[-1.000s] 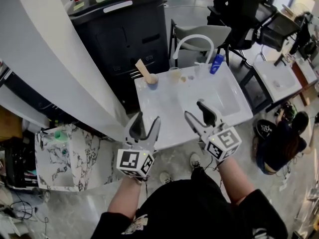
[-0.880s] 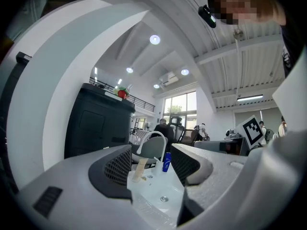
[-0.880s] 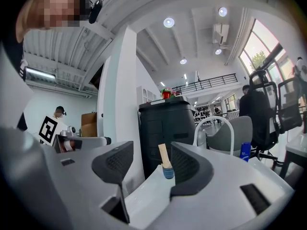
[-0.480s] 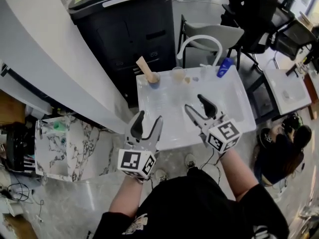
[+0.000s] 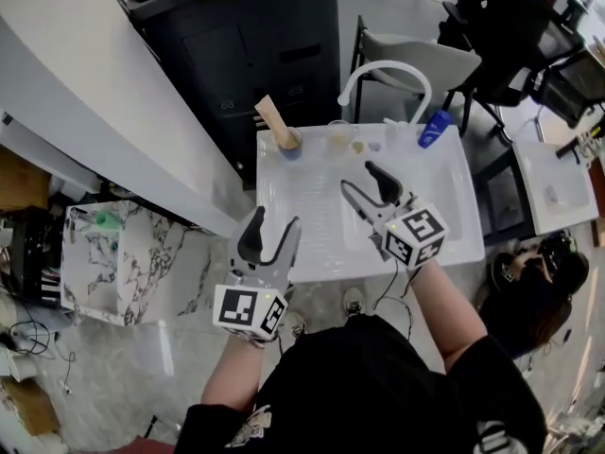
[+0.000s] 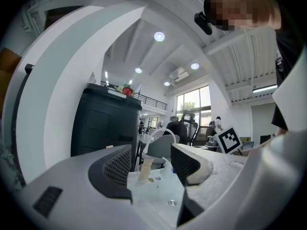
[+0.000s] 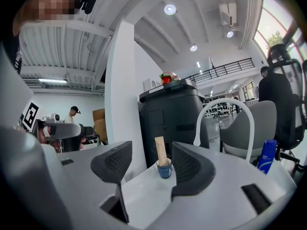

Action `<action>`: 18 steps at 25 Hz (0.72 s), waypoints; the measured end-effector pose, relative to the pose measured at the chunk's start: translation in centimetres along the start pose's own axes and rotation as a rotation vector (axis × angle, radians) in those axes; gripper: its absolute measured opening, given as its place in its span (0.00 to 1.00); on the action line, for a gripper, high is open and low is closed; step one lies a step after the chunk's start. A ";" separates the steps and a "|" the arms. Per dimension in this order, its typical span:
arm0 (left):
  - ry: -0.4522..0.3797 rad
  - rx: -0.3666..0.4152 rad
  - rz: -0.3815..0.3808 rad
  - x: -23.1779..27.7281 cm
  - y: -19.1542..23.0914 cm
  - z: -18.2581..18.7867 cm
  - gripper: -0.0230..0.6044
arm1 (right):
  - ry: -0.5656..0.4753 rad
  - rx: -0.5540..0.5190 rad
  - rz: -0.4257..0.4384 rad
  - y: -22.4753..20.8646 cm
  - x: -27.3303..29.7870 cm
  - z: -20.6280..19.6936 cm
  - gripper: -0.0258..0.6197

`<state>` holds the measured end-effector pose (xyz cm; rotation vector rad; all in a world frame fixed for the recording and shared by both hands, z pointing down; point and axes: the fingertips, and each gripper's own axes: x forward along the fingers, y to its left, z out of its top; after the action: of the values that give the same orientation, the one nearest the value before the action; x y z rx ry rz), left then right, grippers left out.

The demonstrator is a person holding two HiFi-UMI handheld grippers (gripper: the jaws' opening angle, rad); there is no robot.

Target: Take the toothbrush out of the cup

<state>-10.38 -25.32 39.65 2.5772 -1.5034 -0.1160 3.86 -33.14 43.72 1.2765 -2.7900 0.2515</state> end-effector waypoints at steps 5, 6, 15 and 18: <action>0.002 0.010 0.035 0.1 -0.7 -0.2 0.42 | 0.030 -0.001 0.029 -2.1 1.5 -0.8 0.44; 0.004 0.010 0.041 0.1 -0.8 -0.3 0.42 | 0.037 -0.002 0.032 -2.6 1.8 -1.1 0.44; 0.014 0.004 0.112 -0.8 -1.4 -1.2 0.42 | 0.116 -0.042 0.071 -6.5 5.7 -4.5 0.43; 0.016 -0.001 0.136 -1.0 -1.2 -1.5 0.42 | 0.144 -0.047 0.082 -7.5 7.0 -5.5 0.43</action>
<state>-9.63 -23.68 40.93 2.4594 -1.6660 -0.0796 4.89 -42.29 50.91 1.0898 -2.7122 0.2685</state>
